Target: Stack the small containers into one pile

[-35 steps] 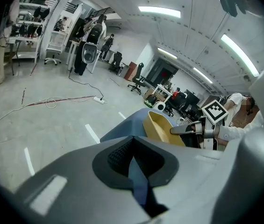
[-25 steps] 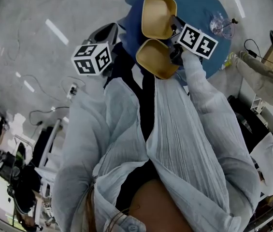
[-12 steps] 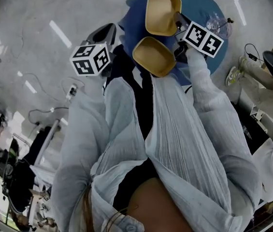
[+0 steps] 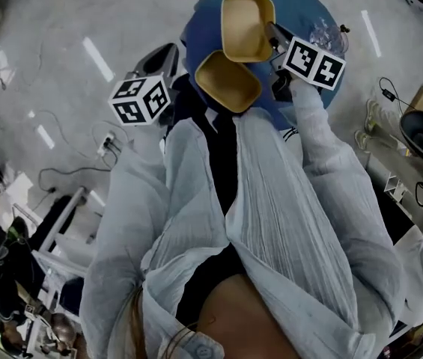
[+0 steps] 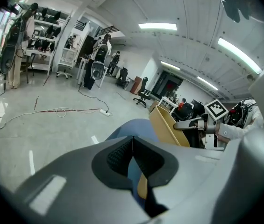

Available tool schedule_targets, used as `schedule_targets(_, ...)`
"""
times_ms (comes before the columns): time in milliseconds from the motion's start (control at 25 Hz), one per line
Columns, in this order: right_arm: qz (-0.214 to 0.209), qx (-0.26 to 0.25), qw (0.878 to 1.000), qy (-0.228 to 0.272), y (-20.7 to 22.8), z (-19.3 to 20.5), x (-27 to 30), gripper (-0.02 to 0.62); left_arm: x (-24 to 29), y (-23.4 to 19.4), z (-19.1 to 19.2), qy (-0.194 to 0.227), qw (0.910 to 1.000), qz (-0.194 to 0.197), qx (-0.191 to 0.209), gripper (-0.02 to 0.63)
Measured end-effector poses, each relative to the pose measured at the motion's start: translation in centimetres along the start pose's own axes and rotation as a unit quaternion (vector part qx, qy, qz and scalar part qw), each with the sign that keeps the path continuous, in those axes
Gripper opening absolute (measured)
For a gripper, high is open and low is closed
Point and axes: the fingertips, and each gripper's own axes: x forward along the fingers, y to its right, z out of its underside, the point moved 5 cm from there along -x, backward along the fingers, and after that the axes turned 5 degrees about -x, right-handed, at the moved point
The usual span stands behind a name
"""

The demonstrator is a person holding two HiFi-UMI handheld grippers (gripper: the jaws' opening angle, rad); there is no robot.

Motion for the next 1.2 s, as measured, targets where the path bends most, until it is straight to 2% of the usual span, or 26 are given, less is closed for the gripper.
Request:
schedule_targets(240,-0.036,-0.033,0.999,-0.01,-1.1,1.3,-3.3,0.021,-2.8,3.1,1.9,0.029,0.9996,-0.001,0.0,0.008)
schedule_targets(520,-0.059,-0.059,0.996,-0.033,-1.8,2.2,-5.4,0.02,-4.9,4.9,2.7,0.049,0.9987,-0.013,-0.004,0.008)
schedule_targets(840,-0.091,-0.084,0.991,-0.053,-1.8,3.4,-7.2,0.02,-6.7,7.0,3.6,0.095,0.9954,-0.011,-0.008,0.008)
schedule_targets(1200,-0.126,-0.118,0.981,-0.089,-1.3,5.1,-7.5,0.021,-6.8,8.6,6.1,0.107,0.994,-0.017,-0.014,0.008)
